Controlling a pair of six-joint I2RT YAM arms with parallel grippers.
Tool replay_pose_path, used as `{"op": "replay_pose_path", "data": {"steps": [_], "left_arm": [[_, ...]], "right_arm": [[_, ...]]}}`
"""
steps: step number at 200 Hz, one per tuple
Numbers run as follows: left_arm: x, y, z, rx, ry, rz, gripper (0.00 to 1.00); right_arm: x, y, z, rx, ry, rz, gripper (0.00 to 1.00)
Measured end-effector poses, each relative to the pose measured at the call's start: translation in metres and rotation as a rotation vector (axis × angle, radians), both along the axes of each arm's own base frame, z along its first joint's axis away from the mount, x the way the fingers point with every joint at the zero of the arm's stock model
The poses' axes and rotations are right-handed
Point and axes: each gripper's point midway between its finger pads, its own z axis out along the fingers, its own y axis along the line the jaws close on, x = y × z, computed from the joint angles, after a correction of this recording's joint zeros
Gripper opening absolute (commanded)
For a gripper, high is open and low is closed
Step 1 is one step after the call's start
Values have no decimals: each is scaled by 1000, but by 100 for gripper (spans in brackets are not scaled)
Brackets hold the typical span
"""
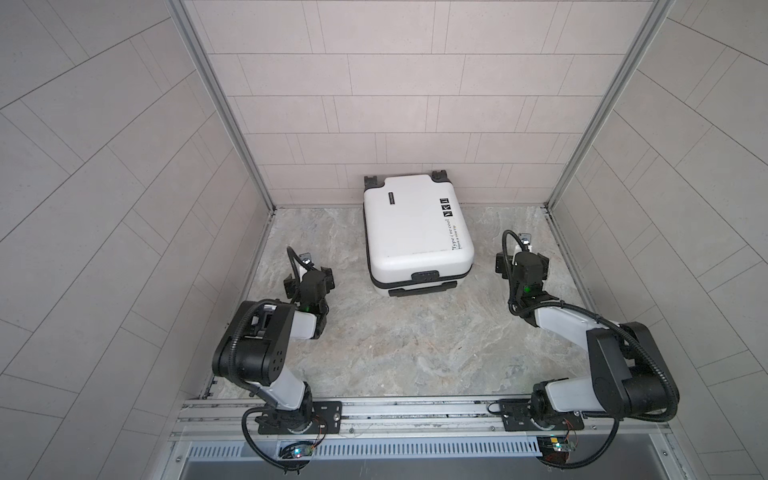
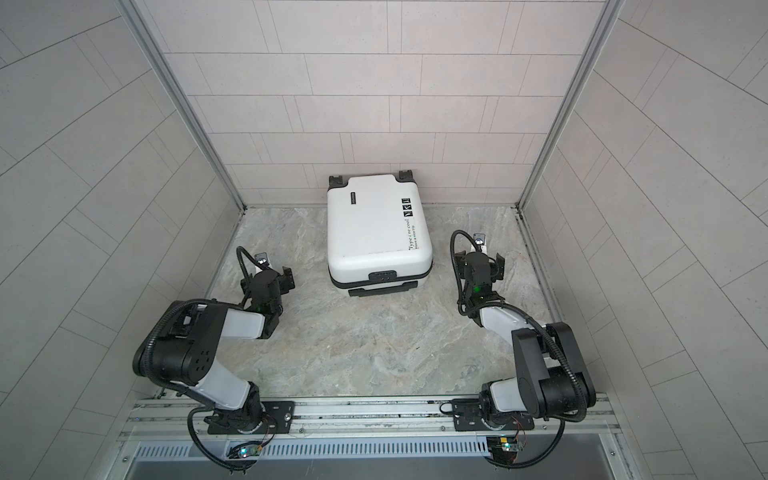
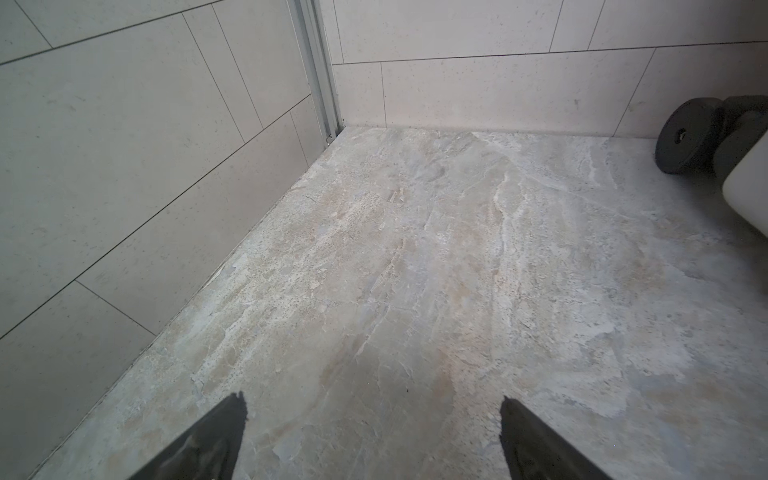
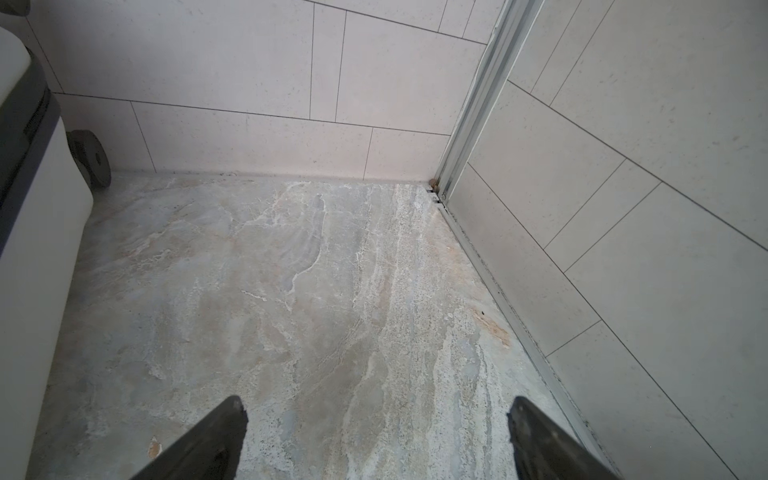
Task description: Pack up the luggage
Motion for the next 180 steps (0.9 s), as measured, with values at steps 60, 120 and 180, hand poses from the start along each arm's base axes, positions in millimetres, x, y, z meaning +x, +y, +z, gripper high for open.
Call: {"op": "replay_pose_path", "data": {"steps": [60,120,180], "left_arm": [[0,0,0,0,-1,0,100],[0,1,0,-1,-2,2,100],[1,2,2,-2,-12,4,100]], "right_arm": [[-41,-8,-53,15,44,-14,100],[-16,0,-78,24,99,43,100],[-10,2,-71,37,86,55,100]]}}
